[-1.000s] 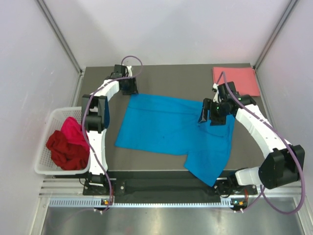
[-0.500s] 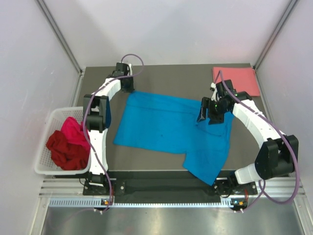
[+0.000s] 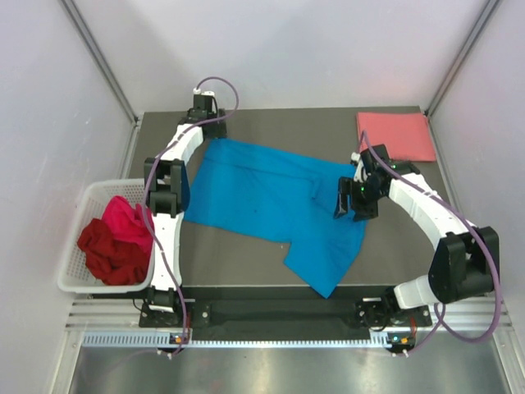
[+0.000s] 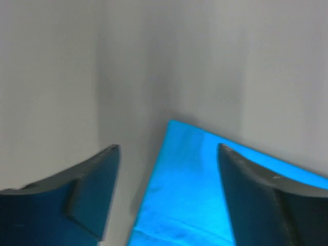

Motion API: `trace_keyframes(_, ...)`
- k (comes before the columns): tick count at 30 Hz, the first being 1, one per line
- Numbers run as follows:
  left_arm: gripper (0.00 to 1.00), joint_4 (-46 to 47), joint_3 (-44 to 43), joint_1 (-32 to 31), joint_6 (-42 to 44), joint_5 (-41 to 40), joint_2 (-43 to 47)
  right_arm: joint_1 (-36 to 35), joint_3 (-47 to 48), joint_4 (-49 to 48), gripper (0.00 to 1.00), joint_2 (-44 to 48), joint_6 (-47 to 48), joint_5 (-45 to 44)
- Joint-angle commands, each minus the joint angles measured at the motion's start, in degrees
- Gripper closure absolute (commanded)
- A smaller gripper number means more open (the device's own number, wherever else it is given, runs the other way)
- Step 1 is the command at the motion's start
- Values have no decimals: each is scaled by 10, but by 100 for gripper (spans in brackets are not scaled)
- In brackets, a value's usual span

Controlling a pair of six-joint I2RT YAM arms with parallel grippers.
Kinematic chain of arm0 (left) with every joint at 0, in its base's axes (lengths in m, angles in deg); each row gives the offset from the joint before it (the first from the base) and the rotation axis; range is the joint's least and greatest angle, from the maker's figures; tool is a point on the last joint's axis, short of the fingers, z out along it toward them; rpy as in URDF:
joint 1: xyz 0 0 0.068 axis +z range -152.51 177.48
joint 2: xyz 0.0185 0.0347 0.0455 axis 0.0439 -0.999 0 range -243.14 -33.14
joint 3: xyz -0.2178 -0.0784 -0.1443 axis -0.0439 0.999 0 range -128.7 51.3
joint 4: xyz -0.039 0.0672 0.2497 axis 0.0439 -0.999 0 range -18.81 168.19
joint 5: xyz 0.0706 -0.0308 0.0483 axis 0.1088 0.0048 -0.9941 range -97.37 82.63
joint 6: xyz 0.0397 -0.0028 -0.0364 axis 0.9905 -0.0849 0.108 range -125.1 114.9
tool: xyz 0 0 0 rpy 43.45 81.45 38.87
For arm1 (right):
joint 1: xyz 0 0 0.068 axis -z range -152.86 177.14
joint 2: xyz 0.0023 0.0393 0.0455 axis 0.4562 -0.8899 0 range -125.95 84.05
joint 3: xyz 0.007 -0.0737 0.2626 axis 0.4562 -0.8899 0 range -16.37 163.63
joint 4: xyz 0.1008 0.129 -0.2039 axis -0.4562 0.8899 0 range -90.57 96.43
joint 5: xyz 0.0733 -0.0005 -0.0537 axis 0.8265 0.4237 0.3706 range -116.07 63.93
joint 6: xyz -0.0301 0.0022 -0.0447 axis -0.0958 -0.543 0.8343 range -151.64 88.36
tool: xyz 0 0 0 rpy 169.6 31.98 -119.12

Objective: Fold and stack the t-shirts
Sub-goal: Fold the tshirt

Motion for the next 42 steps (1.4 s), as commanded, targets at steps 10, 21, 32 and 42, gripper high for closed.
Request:
trace_keyframes(10,20,-129,188,-39,-85,-31,280,-222,-134,37,39,145,9,-41)
trace_keyframes(21,39,-94,561,-92,-265,171,603,-436,-240,-58,53,176,-160,-87)
trace_keyframes(32,40,-125,669,-99,-316,198,726,-492,-343,-137,43,274,-395,-119)
trace_keyframes(42,40,-140,665,-100,-331,221,734,-485,-480,-221,39,393,-574,-105)
